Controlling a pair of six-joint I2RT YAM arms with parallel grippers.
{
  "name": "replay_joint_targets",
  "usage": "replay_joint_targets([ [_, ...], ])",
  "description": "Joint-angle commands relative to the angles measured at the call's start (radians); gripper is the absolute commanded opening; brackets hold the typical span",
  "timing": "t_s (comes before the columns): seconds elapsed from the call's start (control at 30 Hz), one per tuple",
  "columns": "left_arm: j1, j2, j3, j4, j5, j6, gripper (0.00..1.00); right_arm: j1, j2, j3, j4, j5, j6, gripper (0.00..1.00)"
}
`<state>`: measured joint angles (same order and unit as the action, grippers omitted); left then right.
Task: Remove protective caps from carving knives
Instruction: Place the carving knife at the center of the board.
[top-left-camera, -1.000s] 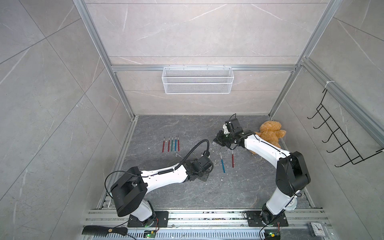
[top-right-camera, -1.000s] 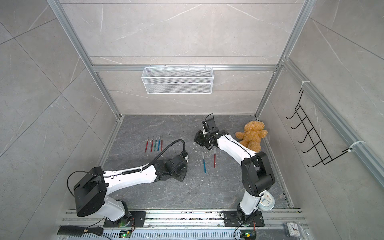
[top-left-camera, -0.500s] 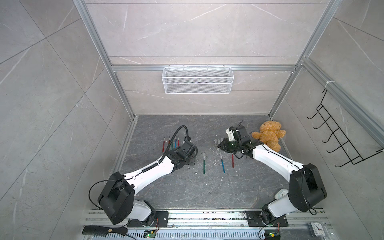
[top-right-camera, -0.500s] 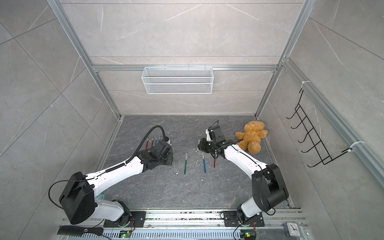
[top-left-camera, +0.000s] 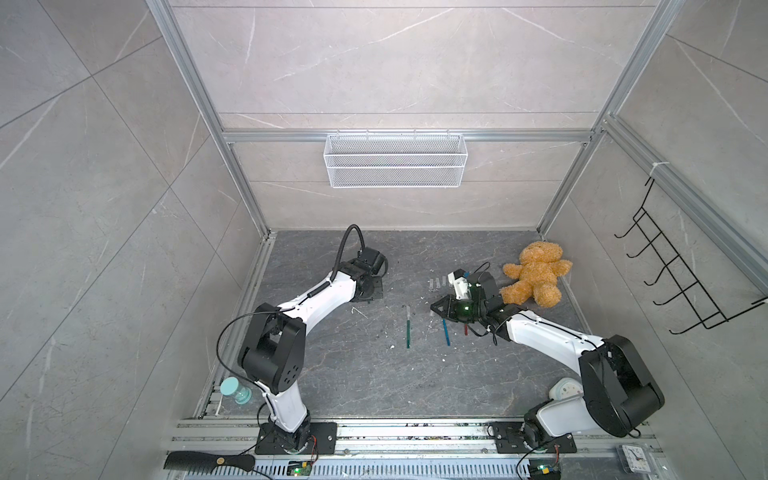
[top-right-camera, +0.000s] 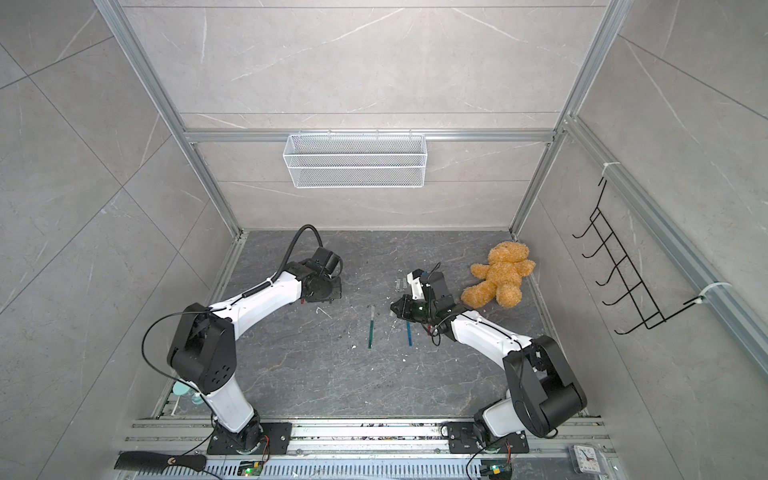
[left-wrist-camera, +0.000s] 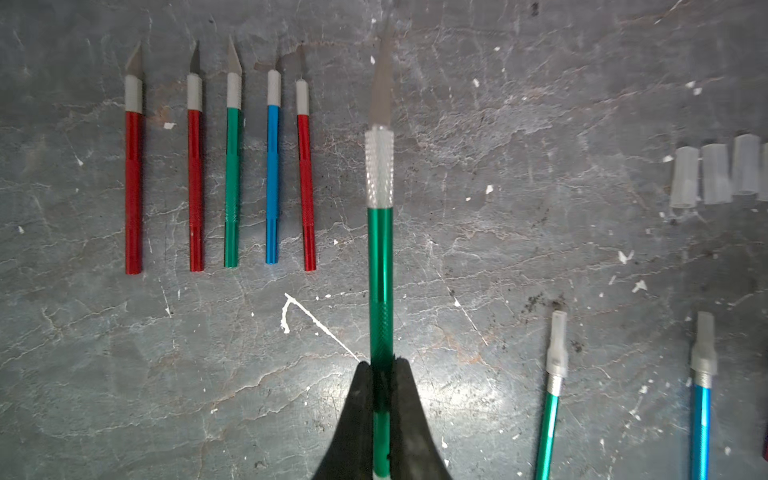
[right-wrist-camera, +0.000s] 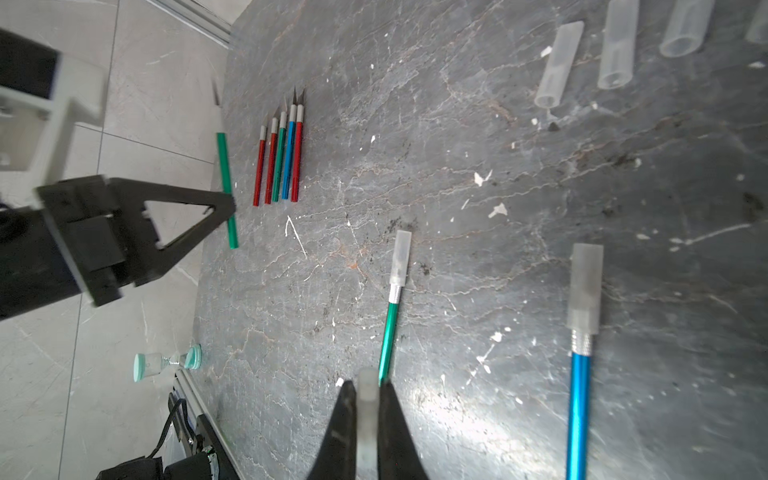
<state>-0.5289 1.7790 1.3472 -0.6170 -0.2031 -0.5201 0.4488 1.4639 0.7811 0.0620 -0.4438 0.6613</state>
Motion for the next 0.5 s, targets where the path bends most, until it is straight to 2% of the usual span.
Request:
replay_joint_targets([
  [0.0, 0.032, 0.049, 0.064, -0.059, 0.028, 0.025, 0.0, 0.012, -0.039, -0.02, 0.084, -0.033, -0.005, 0.0],
  [0.23, 0.055, 0.186, 0.2, -0.099, 0.031, 0.085, 0.0, 0.034, -0.043, -0.021, 0.085, -0.037, -0.012, 0.0],
  [0.47, 0.09, 0.287, 0.269, -0.117, 0.069, 0.108, 0.0, 0.042, -0.053, -0.021, 0.082, -0.033, -0.015, 0.0],
])
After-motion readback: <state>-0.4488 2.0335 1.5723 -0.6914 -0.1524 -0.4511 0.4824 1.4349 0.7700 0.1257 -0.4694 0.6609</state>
